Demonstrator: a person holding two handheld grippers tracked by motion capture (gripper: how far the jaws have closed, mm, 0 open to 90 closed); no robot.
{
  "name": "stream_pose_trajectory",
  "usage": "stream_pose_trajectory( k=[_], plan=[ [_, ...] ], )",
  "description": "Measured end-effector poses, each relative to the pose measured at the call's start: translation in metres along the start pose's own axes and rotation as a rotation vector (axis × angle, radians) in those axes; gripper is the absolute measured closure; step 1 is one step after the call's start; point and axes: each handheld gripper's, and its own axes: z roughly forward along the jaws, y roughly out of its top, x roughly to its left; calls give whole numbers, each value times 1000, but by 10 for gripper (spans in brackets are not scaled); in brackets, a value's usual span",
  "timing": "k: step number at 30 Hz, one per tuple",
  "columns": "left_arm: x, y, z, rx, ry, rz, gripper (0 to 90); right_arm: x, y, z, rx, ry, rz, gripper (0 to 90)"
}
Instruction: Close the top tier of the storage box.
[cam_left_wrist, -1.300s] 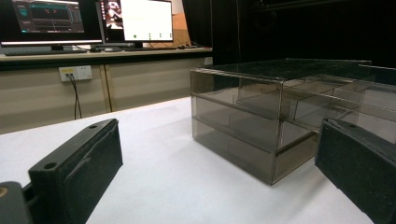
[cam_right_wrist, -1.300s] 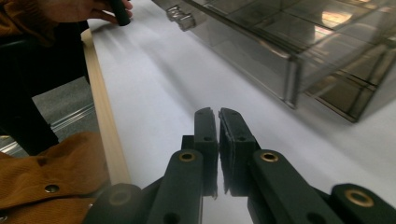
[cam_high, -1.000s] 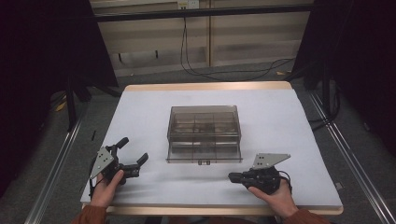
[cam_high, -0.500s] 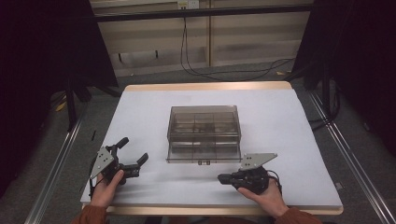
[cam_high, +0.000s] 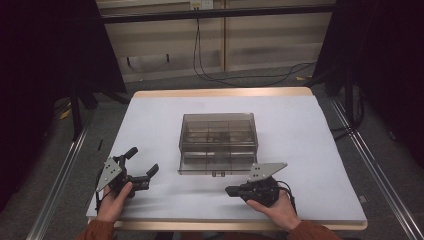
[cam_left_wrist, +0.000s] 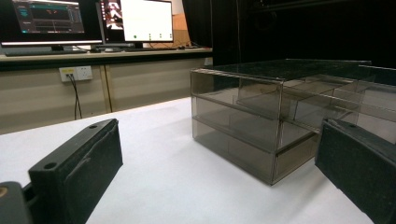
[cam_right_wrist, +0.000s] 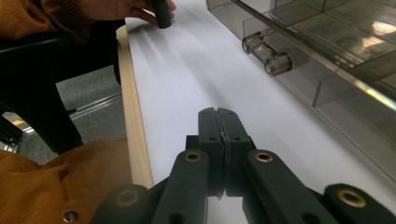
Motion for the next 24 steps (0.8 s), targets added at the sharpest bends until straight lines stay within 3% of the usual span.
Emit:
stream_pose_trajectory(
  k=[24],
  plan=[
    [0, 0, 0, 1, -1, 0, 7, -5, 20, 10, -33, -1, -22, 900]
  ],
)
